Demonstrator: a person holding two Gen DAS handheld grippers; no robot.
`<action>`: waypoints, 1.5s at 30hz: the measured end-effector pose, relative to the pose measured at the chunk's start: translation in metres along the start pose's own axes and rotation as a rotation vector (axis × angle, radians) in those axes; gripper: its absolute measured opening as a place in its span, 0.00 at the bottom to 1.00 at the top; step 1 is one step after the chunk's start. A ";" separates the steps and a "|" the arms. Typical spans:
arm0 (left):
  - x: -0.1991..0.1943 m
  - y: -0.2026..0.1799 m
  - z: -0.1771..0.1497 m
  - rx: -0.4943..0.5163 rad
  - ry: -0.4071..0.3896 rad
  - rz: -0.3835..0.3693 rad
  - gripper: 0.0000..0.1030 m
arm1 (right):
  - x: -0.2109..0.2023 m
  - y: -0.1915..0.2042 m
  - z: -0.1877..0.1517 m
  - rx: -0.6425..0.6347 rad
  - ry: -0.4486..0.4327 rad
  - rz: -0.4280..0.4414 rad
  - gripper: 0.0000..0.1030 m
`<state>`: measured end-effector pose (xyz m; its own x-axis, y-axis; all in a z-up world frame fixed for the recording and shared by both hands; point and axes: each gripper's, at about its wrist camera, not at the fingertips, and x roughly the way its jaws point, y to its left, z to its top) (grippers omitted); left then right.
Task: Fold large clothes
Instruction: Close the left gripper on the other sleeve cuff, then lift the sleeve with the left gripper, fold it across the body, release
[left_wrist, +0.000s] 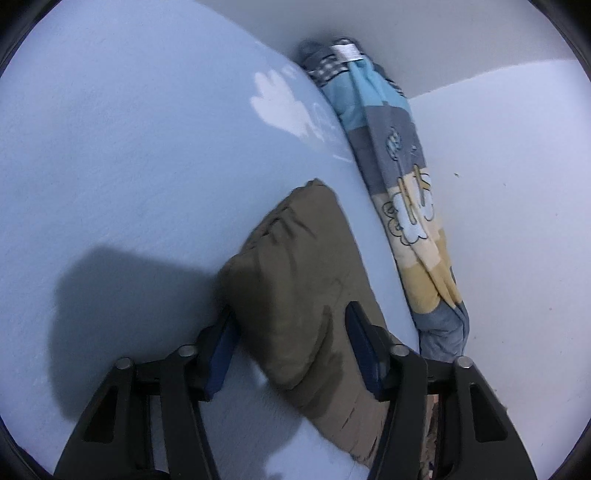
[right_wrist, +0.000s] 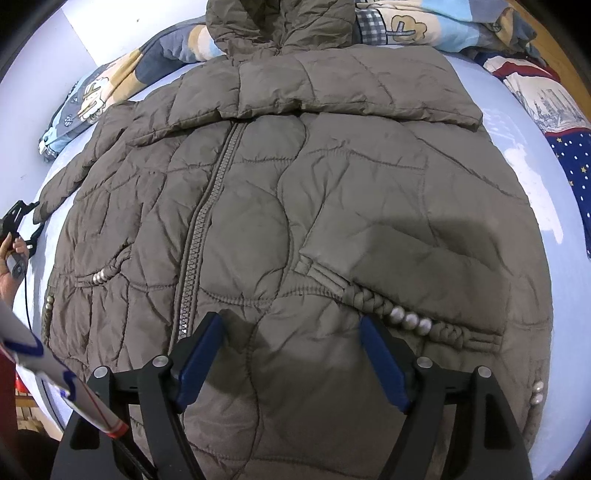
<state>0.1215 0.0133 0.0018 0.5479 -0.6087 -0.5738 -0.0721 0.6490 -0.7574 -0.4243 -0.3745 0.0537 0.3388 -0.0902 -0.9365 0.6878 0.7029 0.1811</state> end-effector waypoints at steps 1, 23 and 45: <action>0.001 -0.002 0.000 0.022 -0.006 0.013 0.19 | 0.001 0.000 0.000 -0.001 0.000 -0.001 0.80; -0.140 -0.248 -0.092 0.610 -0.165 -0.157 0.14 | -0.054 -0.041 0.013 0.156 -0.163 0.030 0.78; -0.138 -0.412 -0.323 0.982 0.034 -0.264 0.14 | -0.137 -0.082 0.025 0.229 -0.446 0.050 0.78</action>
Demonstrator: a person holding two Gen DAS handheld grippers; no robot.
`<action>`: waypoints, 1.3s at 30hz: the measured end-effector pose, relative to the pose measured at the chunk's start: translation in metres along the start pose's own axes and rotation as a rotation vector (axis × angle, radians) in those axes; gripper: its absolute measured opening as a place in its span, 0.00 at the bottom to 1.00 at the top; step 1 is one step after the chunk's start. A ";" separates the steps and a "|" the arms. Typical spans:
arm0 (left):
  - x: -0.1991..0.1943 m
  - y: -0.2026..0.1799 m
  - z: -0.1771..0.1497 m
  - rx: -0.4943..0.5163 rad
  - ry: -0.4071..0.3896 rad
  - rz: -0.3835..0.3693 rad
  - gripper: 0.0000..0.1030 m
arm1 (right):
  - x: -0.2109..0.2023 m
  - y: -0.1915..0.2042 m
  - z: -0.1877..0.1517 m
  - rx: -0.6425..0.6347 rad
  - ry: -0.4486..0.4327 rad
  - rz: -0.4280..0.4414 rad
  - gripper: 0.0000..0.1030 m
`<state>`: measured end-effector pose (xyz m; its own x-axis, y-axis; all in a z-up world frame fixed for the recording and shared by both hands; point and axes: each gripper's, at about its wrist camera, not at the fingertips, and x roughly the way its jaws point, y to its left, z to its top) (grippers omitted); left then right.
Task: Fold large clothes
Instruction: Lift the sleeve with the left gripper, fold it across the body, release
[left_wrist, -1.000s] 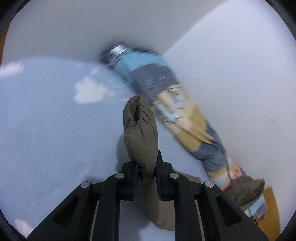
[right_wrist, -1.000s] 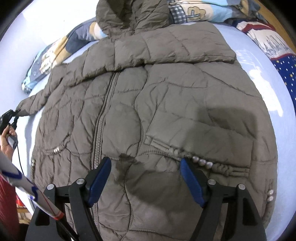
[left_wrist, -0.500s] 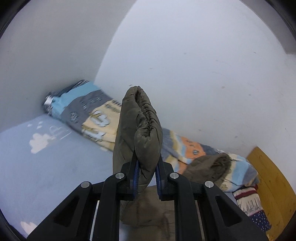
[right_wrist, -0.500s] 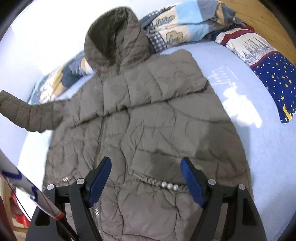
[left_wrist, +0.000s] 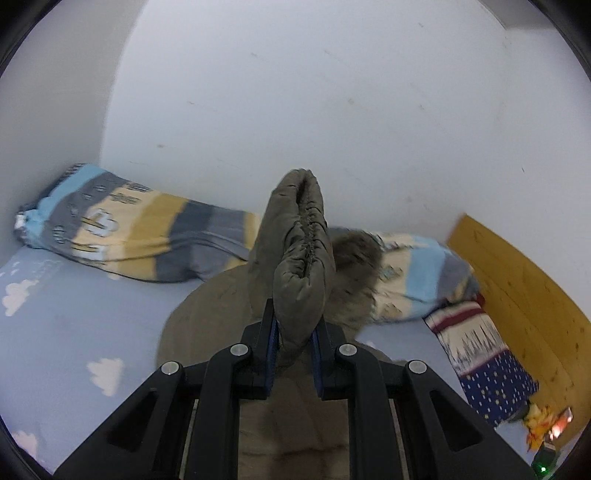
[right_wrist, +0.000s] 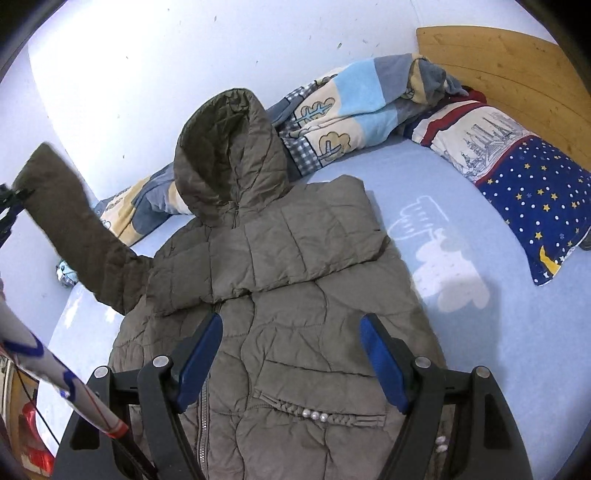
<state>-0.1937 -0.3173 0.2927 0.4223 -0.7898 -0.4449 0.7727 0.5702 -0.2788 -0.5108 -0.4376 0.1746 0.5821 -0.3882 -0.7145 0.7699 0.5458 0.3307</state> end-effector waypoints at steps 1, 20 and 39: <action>0.008 -0.010 -0.004 0.011 0.014 -0.004 0.14 | -0.002 -0.001 0.000 0.004 -0.005 0.003 0.78; 0.152 -0.108 -0.185 0.213 0.353 0.012 0.15 | -0.002 -0.029 0.001 0.093 0.025 0.005 0.78; 0.119 -0.016 -0.141 0.203 0.312 0.075 0.58 | 0.006 -0.041 0.002 0.156 0.045 0.006 0.78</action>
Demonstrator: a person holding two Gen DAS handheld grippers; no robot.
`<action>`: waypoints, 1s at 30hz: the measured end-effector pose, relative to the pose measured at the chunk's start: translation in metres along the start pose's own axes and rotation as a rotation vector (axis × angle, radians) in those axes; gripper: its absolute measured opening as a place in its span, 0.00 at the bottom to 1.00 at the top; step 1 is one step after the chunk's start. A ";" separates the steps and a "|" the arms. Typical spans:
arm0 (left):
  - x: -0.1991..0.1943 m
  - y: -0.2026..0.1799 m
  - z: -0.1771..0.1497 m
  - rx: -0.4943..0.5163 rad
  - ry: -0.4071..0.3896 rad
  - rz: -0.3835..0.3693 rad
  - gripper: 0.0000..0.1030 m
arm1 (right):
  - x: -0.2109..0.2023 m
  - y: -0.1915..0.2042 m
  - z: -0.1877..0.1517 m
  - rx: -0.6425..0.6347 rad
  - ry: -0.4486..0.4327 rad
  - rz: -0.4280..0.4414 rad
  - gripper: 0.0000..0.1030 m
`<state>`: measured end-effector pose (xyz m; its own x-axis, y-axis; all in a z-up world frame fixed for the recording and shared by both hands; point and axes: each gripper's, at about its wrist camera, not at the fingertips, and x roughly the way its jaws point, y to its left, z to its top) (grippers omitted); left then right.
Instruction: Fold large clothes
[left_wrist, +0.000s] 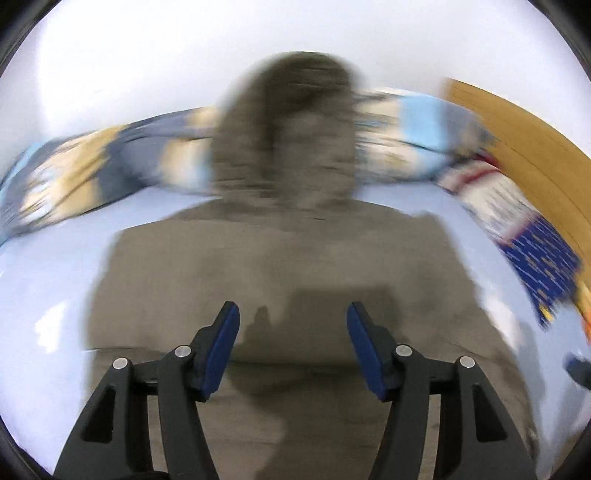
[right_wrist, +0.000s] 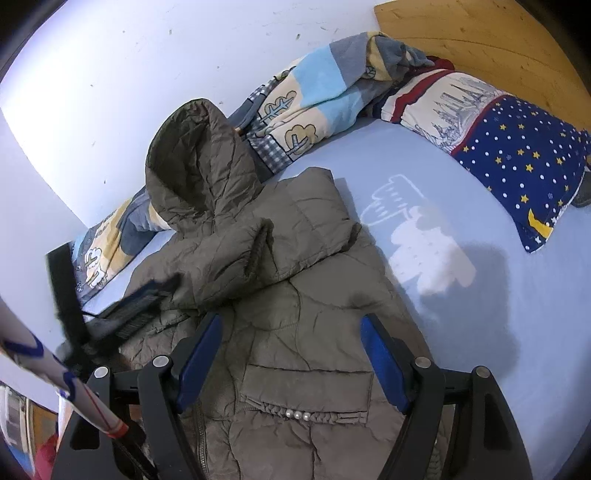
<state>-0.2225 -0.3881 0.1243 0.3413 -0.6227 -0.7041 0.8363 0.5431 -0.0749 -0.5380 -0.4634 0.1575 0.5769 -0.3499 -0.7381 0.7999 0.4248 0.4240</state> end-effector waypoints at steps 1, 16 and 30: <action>0.003 0.025 0.004 -0.056 0.001 0.050 0.58 | 0.002 0.000 -0.001 0.002 0.007 0.003 0.78; 0.057 0.106 -0.017 -0.212 0.195 0.147 0.58 | 0.023 0.008 -0.006 -0.009 0.061 0.001 0.78; -0.078 0.080 -0.115 -0.200 0.185 0.083 0.59 | 0.038 -0.003 -0.003 0.089 0.093 0.128 0.78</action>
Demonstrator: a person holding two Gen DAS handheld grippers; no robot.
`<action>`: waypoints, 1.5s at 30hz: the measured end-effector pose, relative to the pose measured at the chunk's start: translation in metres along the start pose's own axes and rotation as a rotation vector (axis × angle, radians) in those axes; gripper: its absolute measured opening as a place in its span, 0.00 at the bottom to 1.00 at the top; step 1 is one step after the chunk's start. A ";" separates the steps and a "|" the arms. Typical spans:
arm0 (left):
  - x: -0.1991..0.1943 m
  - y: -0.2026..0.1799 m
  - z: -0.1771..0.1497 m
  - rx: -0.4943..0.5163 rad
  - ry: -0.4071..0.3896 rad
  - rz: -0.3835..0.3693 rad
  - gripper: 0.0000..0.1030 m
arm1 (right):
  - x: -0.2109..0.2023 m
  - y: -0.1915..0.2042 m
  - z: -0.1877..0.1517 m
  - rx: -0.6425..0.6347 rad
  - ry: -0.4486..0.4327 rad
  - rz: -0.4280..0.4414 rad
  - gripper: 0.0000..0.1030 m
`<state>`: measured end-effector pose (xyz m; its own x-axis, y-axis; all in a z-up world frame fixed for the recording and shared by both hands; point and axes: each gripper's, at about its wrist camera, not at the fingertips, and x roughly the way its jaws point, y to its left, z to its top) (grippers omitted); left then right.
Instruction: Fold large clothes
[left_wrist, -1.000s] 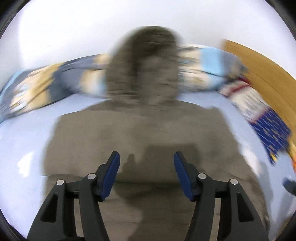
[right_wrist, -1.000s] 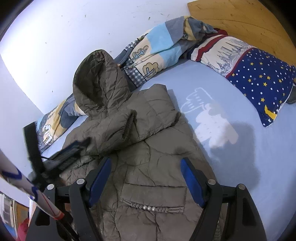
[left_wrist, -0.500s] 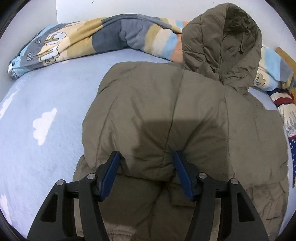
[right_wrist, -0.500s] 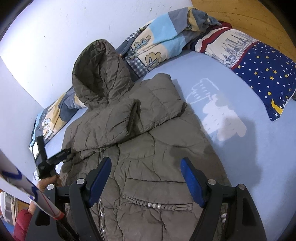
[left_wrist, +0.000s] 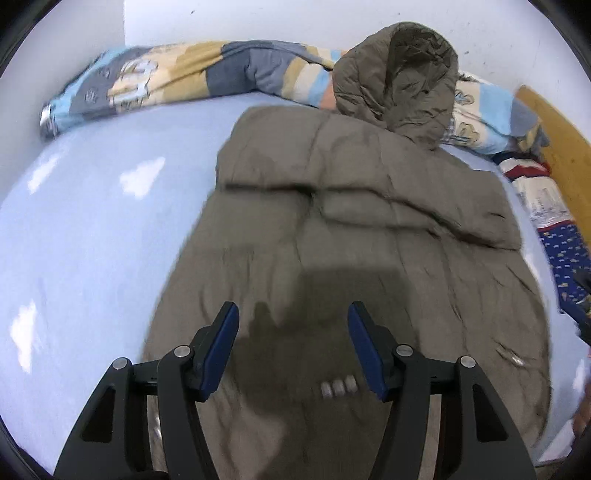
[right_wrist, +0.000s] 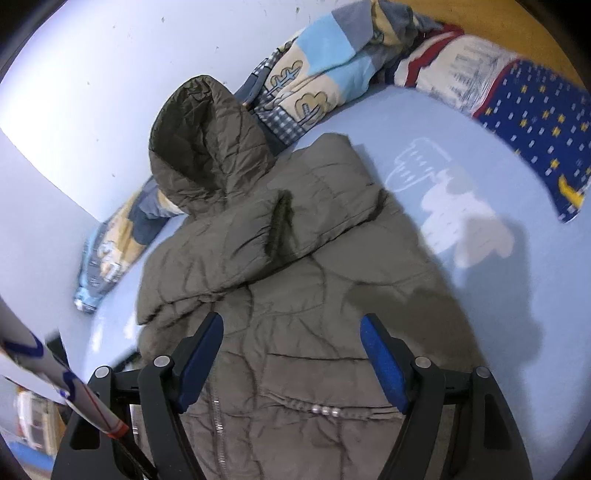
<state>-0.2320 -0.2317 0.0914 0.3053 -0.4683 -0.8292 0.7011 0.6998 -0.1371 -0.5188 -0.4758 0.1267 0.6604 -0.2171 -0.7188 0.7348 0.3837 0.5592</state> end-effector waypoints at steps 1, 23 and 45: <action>-0.001 0.001 -0.005 0.000 -0.010 -0.001 0.61 | 0.002 -0.004 0.001 0.021 0.001 0.020 0.74; 0.030 -0.017 0.008 0.087 -0.001 0.040 0.62 | 0.133 0.033 0.052 -0.019 0.021 -0.133 0.23; 0.025 -0.025 0.007 0.132 -0.037 0.041 0.62 | 0.156 0.099 0.035 -0.430 0.042 -0.274 0.50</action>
<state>-0.2379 -0.2647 0.0781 0.3573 -0.4619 -0.8118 0.7655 0.6428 -0.0287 -0.3374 -0.5032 0.0850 0.4388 -0.3287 -0.8363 0.7447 0.6539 0.1337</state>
